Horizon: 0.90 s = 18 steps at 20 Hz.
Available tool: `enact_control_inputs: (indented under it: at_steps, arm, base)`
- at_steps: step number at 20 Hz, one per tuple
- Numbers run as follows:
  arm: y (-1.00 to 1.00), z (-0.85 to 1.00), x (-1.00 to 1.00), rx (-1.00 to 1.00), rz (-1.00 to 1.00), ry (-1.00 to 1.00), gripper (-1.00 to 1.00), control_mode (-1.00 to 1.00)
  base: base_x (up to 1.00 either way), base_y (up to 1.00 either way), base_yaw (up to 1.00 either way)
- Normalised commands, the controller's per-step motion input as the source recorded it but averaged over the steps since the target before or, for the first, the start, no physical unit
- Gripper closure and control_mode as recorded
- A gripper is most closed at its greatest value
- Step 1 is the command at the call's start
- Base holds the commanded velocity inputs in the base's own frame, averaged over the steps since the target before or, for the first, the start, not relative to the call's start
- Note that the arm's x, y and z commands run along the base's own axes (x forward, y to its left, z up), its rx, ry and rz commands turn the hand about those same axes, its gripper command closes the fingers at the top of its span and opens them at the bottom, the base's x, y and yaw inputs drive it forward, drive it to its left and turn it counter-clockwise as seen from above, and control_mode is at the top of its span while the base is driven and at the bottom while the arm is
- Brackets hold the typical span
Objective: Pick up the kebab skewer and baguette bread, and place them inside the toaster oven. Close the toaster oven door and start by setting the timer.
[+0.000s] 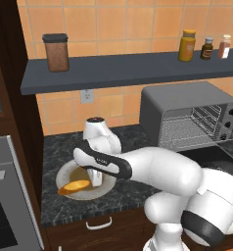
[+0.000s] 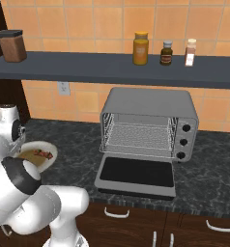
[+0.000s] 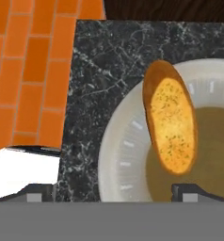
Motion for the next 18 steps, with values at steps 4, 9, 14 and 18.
enact_control_inputs:
  at_steps: [4, 9, 14, 18]
  arm:
    - [0.25, -0.35, 0.10, -0.03, 0.02, -0.15, -1.00, -1.00]
    - [0.22, -0.09, 0.11, -0.02, 0.02, -0.01, -1.00, -1.00]
    - [0.17, -0.20, 0.36, -0.08, 0.00, -0.04, -1.00, -1.00]
    - [0.25, 0.00, 0.27, 0.00, 0.00, 0.00, -1.00, -1.00]
  base:
    - [0.00, 0.00, 0.00]
    - [0.00, 0.00, 0.00]
    - [0.00, 0.00, 0.00]
    - [0.00, 0.00, 0.00]
